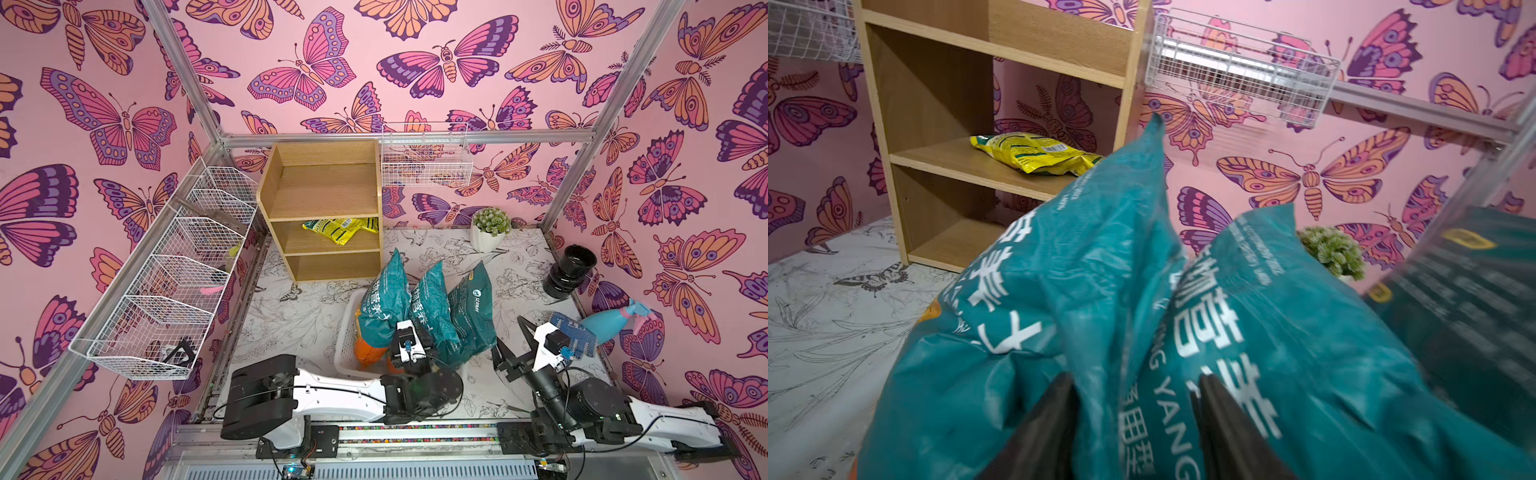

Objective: Take down the fertilizer bag from the shelf
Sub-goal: Place the fertilizer bag in the storage box, then pick up the fertilizer bag from the shelf.

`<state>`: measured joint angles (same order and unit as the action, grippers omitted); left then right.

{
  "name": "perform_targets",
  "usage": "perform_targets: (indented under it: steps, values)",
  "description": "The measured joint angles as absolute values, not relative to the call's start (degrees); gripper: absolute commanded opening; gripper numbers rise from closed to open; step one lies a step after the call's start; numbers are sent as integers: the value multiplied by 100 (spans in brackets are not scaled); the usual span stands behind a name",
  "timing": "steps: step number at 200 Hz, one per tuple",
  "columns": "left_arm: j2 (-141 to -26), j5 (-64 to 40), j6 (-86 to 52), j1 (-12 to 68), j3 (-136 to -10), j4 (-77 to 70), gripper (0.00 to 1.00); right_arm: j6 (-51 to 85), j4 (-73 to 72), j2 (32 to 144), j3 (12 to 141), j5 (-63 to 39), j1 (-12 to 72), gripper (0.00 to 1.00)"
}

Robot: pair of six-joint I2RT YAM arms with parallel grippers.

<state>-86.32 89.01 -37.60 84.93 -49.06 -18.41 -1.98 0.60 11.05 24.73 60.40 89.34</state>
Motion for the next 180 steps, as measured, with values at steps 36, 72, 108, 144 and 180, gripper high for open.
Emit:
perform_targets:
  steps: [36,72,108,144,180]
  values:
    - [-8088,8899,-3553,8875,-5201,-1219,98,-202,51,1116,2473,6062,8934,86]
    - [-7491,8818,-2145,8875,-5500,-1055,99,-303,38,1048,2473,6086,8934,86]
    - [-5850,8058,-1205,8879,-5026,-1251,89,-377,-43,1044,2473,6143,8934,86]
    - [-3288,7596,-766,8534,-3774,-1973,99,-458,-119,1044,2471,6149,8934,86]
    - [-2303,7076,-2016,6873,-3212,-1009,99,-478,-204,1055,2460,6147,8934,86]
